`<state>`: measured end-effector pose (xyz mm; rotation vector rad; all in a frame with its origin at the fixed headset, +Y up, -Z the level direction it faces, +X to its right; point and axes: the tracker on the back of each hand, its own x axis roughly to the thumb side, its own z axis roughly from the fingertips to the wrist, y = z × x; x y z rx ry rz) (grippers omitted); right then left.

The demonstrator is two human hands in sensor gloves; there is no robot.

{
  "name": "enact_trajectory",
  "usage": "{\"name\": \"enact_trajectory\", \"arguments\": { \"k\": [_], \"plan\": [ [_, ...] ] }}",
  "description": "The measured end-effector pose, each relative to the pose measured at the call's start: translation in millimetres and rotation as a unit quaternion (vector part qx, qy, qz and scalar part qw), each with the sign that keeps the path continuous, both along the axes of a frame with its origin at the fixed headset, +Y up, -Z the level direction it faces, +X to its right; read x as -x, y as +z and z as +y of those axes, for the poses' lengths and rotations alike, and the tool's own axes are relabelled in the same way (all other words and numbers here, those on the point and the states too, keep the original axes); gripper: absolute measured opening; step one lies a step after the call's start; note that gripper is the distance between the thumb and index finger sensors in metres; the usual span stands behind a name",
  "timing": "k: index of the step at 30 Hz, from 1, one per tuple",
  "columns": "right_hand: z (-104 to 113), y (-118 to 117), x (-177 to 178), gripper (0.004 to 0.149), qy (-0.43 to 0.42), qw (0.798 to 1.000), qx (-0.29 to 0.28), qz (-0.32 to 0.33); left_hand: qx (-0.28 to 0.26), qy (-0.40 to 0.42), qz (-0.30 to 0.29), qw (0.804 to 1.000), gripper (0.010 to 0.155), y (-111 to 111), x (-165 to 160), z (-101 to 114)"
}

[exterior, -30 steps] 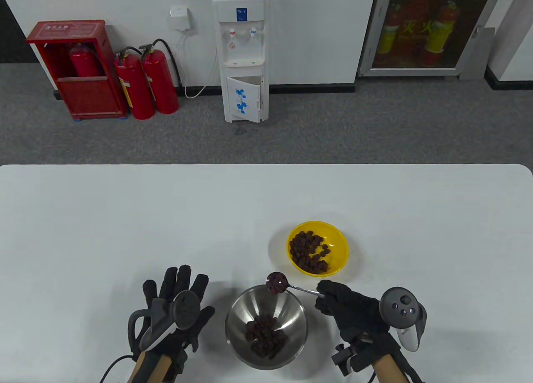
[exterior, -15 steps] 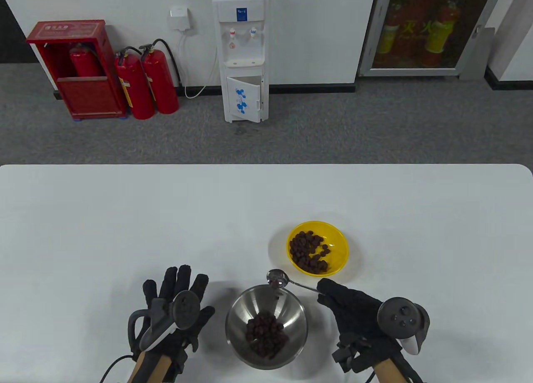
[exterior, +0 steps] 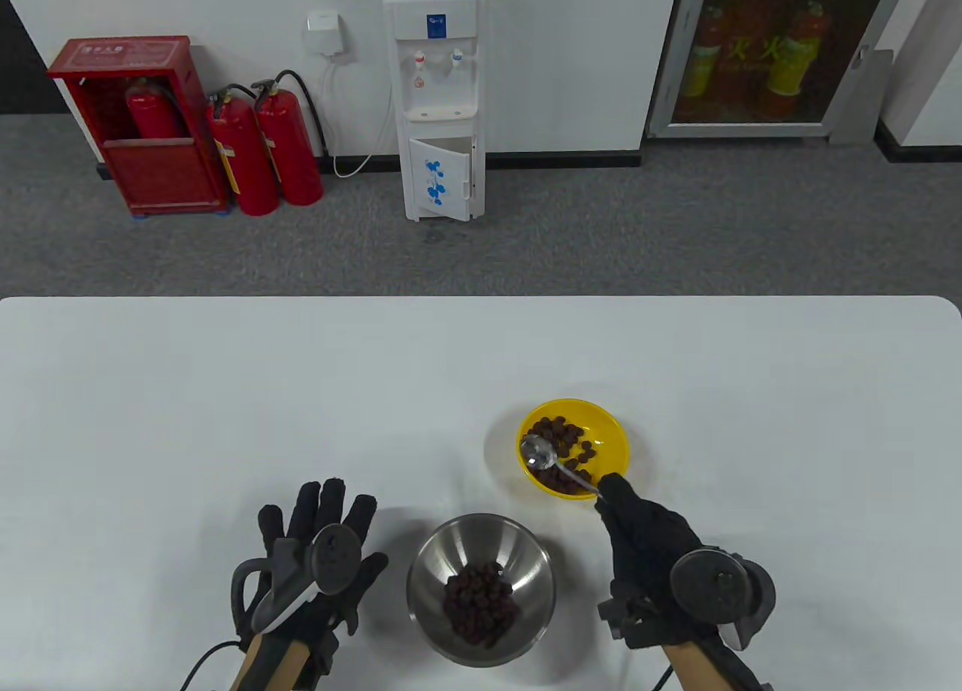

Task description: Scoop dry cranberries into mixing bowl using steel spoon

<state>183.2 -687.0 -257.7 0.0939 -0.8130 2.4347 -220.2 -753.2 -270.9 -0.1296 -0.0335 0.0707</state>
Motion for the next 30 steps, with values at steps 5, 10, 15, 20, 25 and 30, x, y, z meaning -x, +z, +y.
{"name": "enact_trajectory", "arguments": {
  "k": [5, 10, 15, 20, 25, 30],
  "plan": [
    [9.5, -22.0, 4.2, 0.042, 0.112, 0.992, -0.024, -0.062, -0.002, 0.005, 0.001, 1.000, 0.074, -0.1, 1.3, 1.3],
    [-9.6, -44.1, 0.8, 0.041, 0.115, 0.989, 0.019, -0.093, -0.001, 0.006, 0.003, 1.000, 0.074, 0.0, 1.4, 1.1],
    [-28.8, -46.7, -0.4, 0.041, 0.181, 0.974, 0.054, -0.123, 0.001, 0.002, 0.001, 1.000, 0.074, 0.0, 0.8, 1.1],
    [-36.1, -51.7, -18.6, 0.041, 0.042, 0.980, 0.154, -0.119, -0.001, 0.003, 0.000, 1.000, 0.074, 0.0, 0.0, 1.1],
    [-56.2, -60.2, -32.7, 0.042, -0.222, 0.922, 0.312, -0.066, -0.002, 0.005, -0.005, 1.000, 0.074, 0.7, -2.2, 2.1],
    [-77.5, -68.1, -41.7, 0.043, -0.284, 0.893, 0.343, -0.067, 0.000, 0.002, -0.005, 1.000, 0.074, 1.0, -3.4, 1.5]
  ]
}}
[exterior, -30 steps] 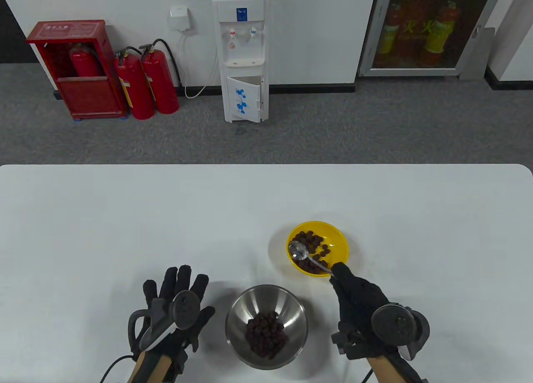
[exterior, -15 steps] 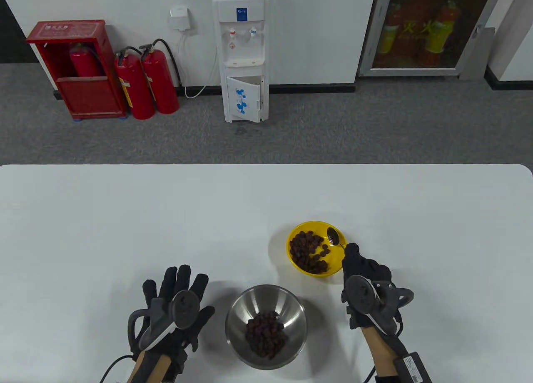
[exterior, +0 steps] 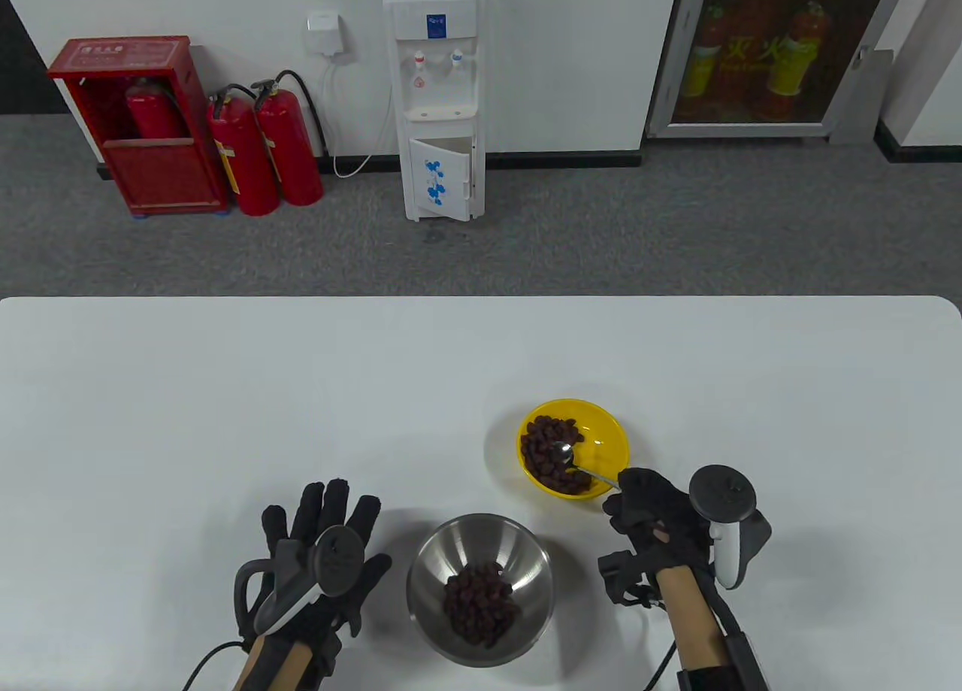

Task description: Scoop dry cranberries into mixing bowl using steel spoon

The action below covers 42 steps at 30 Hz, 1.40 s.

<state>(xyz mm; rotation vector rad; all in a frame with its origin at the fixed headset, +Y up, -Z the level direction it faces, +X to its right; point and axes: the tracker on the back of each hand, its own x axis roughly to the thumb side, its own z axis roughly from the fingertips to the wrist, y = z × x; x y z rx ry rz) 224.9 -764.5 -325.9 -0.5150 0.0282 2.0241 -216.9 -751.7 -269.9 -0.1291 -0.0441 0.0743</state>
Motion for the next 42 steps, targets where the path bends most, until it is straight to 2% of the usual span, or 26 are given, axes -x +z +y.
{"name": "enact_trajectory", "arguments": {
  "k": [5, 8, 10, 12, 16, 19, 22, 23, 27, 29, 31, 34, 42],
  "plan": [
    [0.5, 3.6, -9.4, 0.052, -0.009, 0.999, -0.021, -0.027, 0.005, 0.000, 0.008, 1.000, 0.074, -1.1, 3.3, -1.5],
    [13.8, 12.8, -15.8, 0.054, 0.061, 0.996, -0.049, -0.049, 0.009, 0.006, 0.014, 1.000, 0.074, -1.3, 5.7, -2.4],
    [28.9, 23.3, -18.9, 0.053, 0.149, 0.984, -0.079, -0.057, 0.011, 0.013, 0.017, 1.000, 0.074, -0.8, 6.6, -1.9],
    [42.2, 32.2, -17.6, 0.052, 0.201, 0.973, -0.106, -0.052, 0.010, 0.019, 0.015, 1.000, 0.074, 0.1, 6.5, 0.1],
    [64.3, 49.2, -7.1, 0.052, 0.237, 0.957, -0.164, -0.016, -0.006, 0.049, 0.008, 0.999, 0.074, 8.0, 3.3, 11.3],
    [73.5, 61.4, 4.0, 0.054, 0.282, 0.938, -0.198, 0.017, -0.013, 0.057, 0.007, 0.998, 0.074, 17.4, 4.9, 15.1],
    [76.0, 74.4, 18.0, 0.062, 0.346, 0.910, -0.220, 0.060, -0.015, 0.054, 0.019, 0.998, 0.074, 23.7, 12.6, 13.3],
    [75.6, 76.8, 21.1, 0.065, 0.365, 0.902, -0.221, 0.067, -0.016, 0.050, 0.023, 0.998, 0.074, 23.7, 14.7, 12.4],
    [69.8, 82.2, 31.8, 0.072, 0.488, 0.842, -0.212, 0.087, -0.019, 0.025, 0.035, 0.999, 0.074, 21.3, 17.8, 8.5],
    [65.8, 81.5, 35.9, 0.076, 0.541, 0.814, -0.188, 0.097, -0.028, 0.003, 0.038, 0.999, 0.075, 20.9, 16.5, 7.1],
    [62.5, 79.5, 39.0, 0.081, 0.574, 0.798, -0.150, 0.105, -0.038, -0.017, 0.040, 0.998, 0.075, 19.3, 15.7, 5.6],
    [58.2, 76.7, 41.7, 0.088, 0.598, 0.786, -0.091, 0.129, -0.027, -0.044, 0.044, 0.998, 0.075, 16.6, 15.6, 3.0],
    [50.8, 72.8, 42.2, 0.093, 0.592, 0.788, -0.056, 0.157, -0.011, -0.070, 0.054, 0.996, 0.078, 11.9, 19.1, -2.8]
  ]
}}
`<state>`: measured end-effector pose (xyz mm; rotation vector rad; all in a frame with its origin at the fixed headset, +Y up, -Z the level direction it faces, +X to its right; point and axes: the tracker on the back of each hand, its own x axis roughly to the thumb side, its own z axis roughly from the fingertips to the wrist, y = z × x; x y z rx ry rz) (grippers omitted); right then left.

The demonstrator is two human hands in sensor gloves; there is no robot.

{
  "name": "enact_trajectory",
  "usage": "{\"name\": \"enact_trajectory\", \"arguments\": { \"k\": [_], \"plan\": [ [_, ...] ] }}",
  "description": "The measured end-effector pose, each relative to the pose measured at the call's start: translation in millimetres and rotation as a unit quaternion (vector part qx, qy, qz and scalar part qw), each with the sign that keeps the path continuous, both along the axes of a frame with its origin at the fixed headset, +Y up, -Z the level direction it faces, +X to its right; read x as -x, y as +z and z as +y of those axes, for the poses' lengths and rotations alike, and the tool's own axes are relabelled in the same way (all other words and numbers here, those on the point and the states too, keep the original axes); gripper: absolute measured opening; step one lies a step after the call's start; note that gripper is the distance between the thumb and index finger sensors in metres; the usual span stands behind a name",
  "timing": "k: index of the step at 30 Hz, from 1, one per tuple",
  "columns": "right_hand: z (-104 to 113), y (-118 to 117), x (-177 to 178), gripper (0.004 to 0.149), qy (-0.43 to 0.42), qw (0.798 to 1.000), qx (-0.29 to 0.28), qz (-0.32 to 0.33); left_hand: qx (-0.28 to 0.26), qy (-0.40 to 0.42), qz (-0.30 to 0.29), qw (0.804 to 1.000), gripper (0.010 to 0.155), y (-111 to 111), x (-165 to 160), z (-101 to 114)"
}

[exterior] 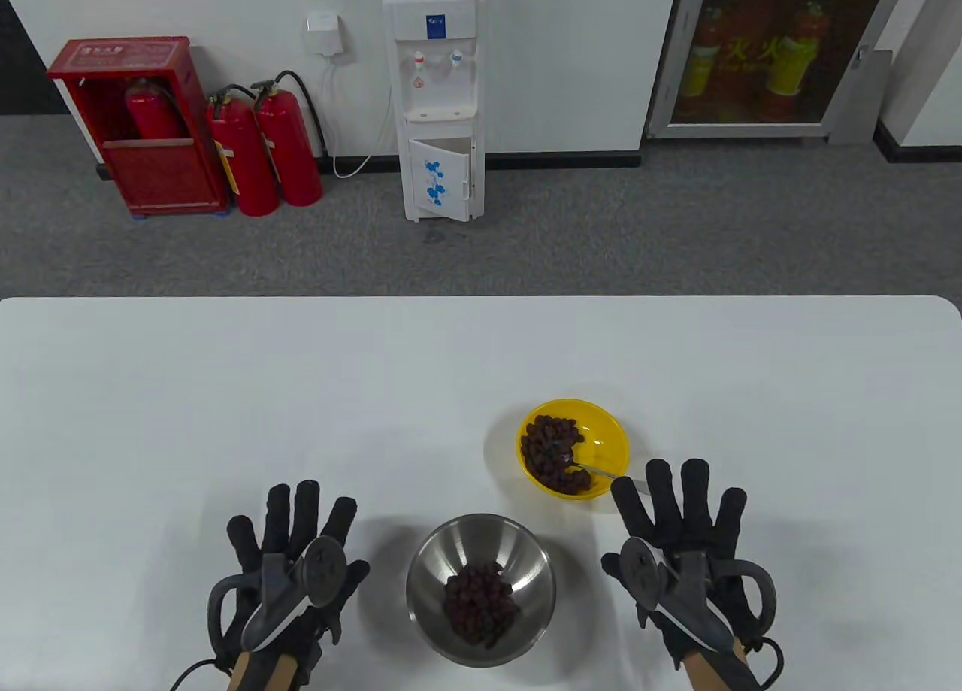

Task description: Scoop dry cranberries into mixing bowl using steel spoon

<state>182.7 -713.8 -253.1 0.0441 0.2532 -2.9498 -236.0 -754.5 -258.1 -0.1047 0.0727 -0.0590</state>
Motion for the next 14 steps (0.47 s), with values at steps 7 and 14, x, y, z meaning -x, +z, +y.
{"name": "enact_trajectory", "arguments": {
  "k": [7, 14],
  "plan": [
    [0.6, 0.9, 1.9, 0.092, 0.001, 1.000, -0.004, 0.007, 0.008, 0.008, 0.000, 1.000, 0.078, 0.1, -0.6, -0.5],
    [-2.1, -0.2, 2.1, 0.090, -0.019, 1.000, 0.006, 0.013, 0.015, 0.019, -0.004, 1.000, 0.078, -0.1, -2.2, -2.0]
  ]
}}
